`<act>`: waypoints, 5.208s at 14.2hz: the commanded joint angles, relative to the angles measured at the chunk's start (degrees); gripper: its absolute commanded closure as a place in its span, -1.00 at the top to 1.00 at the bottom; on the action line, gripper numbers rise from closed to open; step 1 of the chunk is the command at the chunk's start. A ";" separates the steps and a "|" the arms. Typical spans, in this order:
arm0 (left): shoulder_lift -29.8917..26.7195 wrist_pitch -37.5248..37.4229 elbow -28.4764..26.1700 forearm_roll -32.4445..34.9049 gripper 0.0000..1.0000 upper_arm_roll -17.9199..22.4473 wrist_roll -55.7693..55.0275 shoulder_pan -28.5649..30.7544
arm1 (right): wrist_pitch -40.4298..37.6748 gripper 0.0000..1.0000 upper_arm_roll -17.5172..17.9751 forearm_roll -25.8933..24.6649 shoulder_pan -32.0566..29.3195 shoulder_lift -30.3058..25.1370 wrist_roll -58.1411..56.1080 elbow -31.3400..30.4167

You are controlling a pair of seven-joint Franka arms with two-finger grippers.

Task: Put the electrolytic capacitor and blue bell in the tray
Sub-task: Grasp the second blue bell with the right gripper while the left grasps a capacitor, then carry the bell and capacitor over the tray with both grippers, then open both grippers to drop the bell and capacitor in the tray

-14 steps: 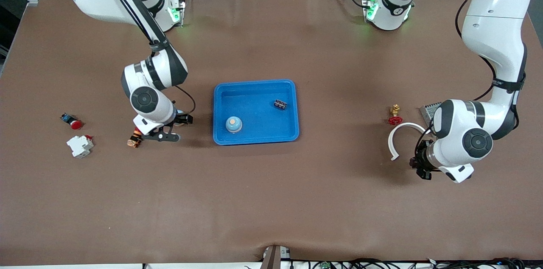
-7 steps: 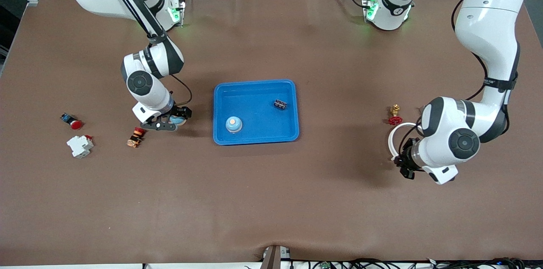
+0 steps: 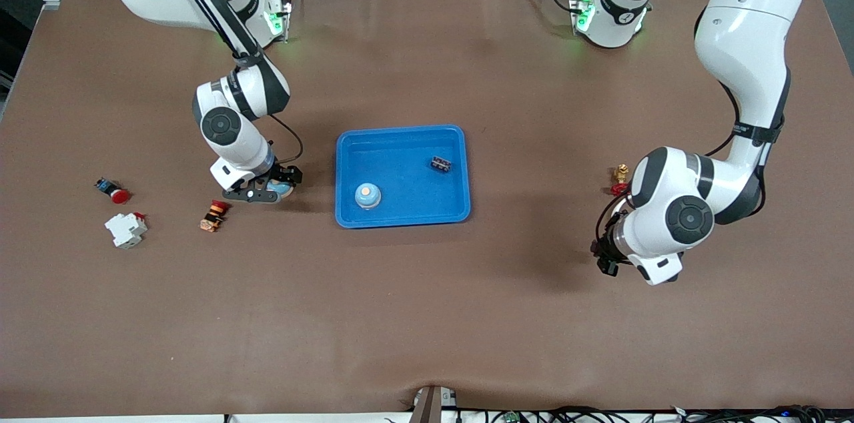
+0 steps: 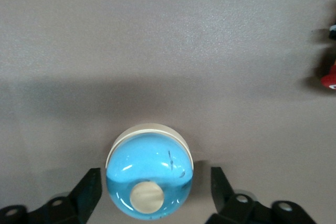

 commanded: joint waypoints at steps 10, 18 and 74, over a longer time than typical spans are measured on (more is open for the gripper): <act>-0.62 -0.74 2.51 0.75 -1.00 -0.11 0.07 0.66 | -22.73 -1.00 8.83 12.45 -0.08 -11.98 4.73 4.03; 0.35 -0.48 3.83 1.10 -1.00 0.42 4.63 0.58 | -16.34 -1.00 10.78 17.75 7.22 -12.96 22.30 3.51; -15.54 -14.61 4.80 -1.80 1.00 0.59 21.31 -15.60 | -32.57 1.00 8.23 6.76 9.43 4.10 28.66 29.86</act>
